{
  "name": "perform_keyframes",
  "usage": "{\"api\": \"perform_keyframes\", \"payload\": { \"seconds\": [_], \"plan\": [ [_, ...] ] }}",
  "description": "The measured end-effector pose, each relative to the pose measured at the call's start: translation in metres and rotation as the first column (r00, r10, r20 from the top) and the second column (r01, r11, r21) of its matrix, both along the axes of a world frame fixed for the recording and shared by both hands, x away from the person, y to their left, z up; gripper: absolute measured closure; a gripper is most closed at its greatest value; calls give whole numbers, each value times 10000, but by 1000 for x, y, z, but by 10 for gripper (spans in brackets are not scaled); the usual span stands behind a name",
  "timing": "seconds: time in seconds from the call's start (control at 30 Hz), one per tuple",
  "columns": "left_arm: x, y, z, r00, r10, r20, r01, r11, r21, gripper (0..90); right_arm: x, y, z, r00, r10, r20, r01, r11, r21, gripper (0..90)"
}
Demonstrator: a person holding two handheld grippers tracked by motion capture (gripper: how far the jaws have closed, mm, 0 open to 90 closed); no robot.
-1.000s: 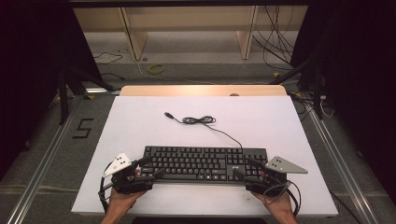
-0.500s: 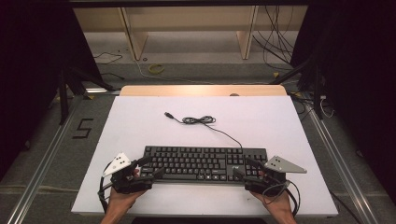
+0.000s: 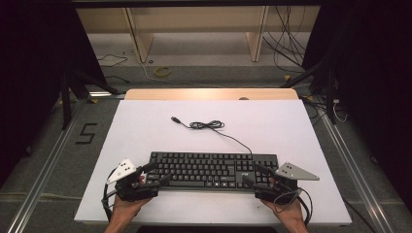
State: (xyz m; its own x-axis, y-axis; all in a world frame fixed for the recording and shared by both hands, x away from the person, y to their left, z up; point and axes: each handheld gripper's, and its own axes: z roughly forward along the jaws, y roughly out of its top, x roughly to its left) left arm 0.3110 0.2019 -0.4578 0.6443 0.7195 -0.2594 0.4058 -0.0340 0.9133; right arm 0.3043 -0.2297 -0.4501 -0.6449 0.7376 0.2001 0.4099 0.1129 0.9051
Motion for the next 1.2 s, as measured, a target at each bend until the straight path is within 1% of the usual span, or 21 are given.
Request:
{"api": "perform_keyframes", "payload": {
  "seconds": [1.03,1.2],
  "plan": [
    [1,2,0,10000,65,1,-65,10000,19,215,1,6,0,9999,131,-1,-131,9999,4,322],
    [1,2,0,9999,110,-42,-110,9999,55,217,3,12,1,9997,261,-1,-261,9997,-1,322]
  ]
}}
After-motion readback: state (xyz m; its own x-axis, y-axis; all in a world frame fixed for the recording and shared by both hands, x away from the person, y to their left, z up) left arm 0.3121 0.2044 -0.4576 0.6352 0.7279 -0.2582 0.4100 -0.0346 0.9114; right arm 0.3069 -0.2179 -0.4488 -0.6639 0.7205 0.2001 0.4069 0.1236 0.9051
